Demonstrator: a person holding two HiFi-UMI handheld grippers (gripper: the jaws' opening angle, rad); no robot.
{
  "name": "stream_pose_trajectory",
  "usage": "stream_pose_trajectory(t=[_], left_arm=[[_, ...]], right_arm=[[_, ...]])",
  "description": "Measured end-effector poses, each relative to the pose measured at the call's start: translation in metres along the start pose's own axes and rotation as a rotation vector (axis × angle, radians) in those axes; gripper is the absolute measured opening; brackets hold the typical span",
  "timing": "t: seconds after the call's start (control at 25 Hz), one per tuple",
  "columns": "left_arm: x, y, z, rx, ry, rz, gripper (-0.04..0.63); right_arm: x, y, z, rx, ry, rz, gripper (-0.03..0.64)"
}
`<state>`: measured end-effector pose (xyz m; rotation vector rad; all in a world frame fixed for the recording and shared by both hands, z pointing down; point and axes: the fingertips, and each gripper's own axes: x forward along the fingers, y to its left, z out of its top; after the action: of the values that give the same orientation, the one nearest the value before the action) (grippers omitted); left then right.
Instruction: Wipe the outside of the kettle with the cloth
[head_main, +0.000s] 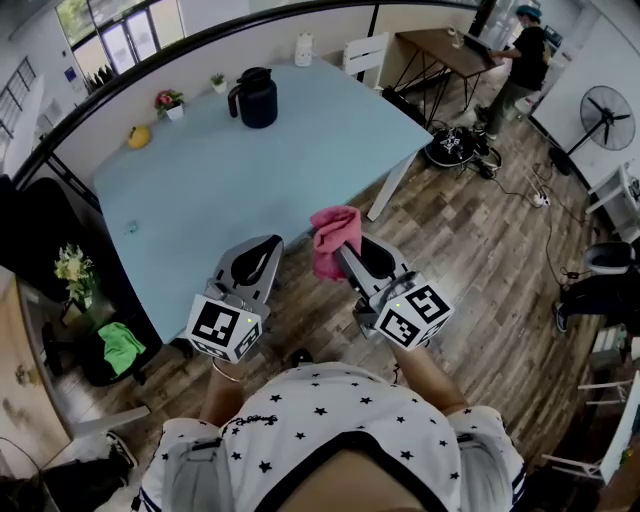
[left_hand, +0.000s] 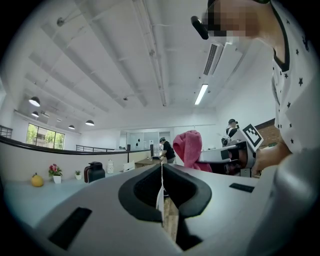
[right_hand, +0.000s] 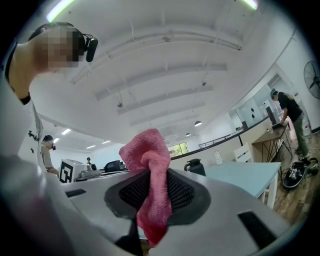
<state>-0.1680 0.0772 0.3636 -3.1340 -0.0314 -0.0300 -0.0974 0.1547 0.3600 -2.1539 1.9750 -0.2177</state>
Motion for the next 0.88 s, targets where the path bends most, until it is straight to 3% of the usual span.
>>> stream_pose_trajectory(t=[0.48,0.88], left_arm=[[-0.005,0.02,-0.013,-0.022,0.024,0.038,0.03],[0.015,0.059,-0.014,-0.011,0.043,0.174,0.031]], right_arm=[[0.028,0.001,-0.009,0.012,0.026,0.045,0.097],[0.077,-0.024,0.0,0.028,0.026,0.177,0.097]])
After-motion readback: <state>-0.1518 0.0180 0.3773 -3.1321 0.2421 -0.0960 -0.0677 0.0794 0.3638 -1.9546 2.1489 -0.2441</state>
